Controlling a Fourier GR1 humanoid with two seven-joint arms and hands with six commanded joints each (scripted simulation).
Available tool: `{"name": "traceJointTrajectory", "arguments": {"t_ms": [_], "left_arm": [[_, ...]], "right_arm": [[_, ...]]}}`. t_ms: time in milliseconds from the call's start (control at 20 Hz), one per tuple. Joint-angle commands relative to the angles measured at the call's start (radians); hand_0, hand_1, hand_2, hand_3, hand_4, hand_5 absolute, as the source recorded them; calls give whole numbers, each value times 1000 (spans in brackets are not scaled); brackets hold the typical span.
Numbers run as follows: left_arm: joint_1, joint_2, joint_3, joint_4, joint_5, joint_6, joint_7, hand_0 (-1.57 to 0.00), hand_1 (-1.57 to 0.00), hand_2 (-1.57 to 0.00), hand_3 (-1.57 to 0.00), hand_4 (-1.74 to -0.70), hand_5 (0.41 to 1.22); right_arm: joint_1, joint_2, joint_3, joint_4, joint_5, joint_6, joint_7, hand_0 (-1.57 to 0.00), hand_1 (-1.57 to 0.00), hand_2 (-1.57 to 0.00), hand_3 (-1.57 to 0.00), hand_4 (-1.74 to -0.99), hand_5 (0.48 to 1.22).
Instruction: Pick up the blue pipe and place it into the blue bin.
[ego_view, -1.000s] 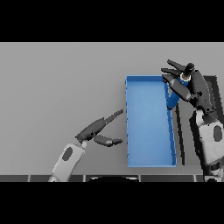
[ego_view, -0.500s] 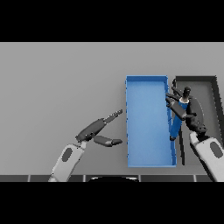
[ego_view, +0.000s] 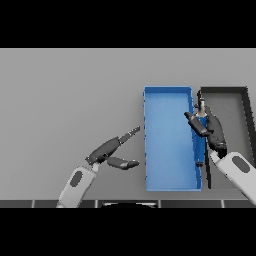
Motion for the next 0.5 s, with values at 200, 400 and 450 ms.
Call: {"name": "traceJointTrajectory", "arguments": {"t_ms": [200, 400, 450], "left_arm": [[0, 6, 9, -7, 9, 0, 10, 1, 1, 1, 1, -886, 428], [-1, 0, 2, -7, 2, 2, 21, 1, 1, 1, 1, -885, 427], [2, 1, -1, -6, -2, 3, 15, 1, 1, 1, 1, -885, 428]], "right_arm": [[-105, -122, 235, 52, -135, 44, 37, -156, -143, -143, -84, -1083, 934], [-239, -172, 415, 76, -220, 47, 37, -63, -58, -58, -34, -1056, 817], [-259, -178, 443, 87, -227, 50, 37, -51, -46, -46, -27, -1051, 787]]}}
